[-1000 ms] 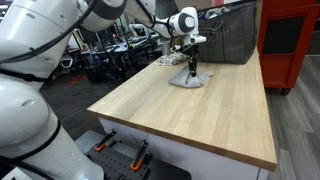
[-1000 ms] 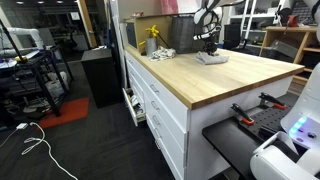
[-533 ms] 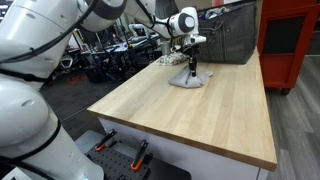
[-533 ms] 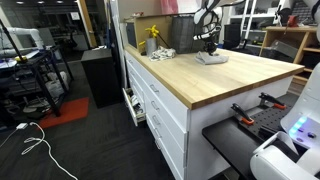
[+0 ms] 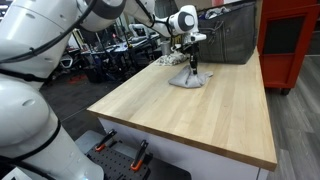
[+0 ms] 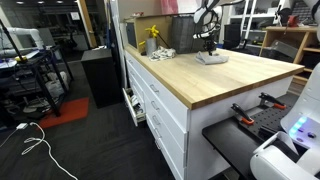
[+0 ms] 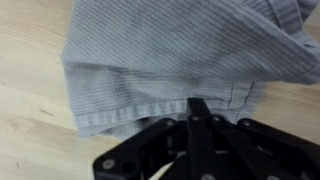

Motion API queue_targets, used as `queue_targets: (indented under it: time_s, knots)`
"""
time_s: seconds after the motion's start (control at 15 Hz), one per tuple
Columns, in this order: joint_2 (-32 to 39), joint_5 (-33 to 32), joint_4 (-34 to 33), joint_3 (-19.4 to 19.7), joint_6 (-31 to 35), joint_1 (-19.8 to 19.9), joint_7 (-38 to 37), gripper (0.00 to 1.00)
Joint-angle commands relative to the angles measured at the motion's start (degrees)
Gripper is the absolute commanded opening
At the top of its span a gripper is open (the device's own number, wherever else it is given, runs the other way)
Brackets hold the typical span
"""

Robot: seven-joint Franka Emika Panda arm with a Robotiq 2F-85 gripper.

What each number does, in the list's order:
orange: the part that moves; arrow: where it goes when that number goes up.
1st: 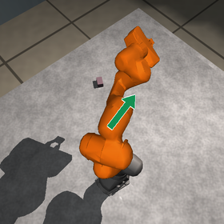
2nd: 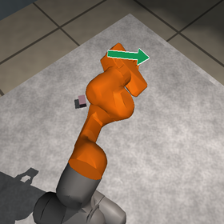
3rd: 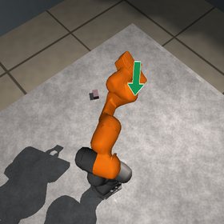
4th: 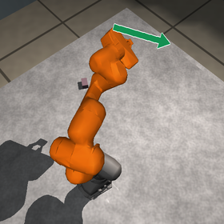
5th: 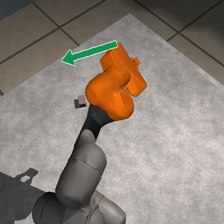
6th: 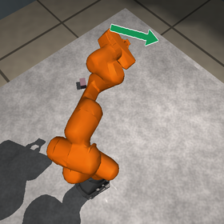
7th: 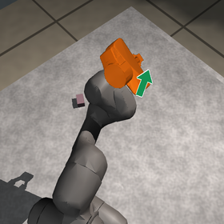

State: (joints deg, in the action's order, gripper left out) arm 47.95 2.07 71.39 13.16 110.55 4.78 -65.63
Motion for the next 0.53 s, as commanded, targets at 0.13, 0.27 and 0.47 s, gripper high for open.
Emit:
queue_targets:
  time_s: [0.13,0.27,0.47]
  knots:
    - [-1.6,-4.7,0.2,2.1,2.0,-1.4,-3.7,0.26]
    - [-1.6,-4.8,0.4,1.7,0.0,-1.0,-3.5,0.32]
    - [-2.1,-3.4,0.3,1.1,-3.7,-0.6,-4.8,0.56]
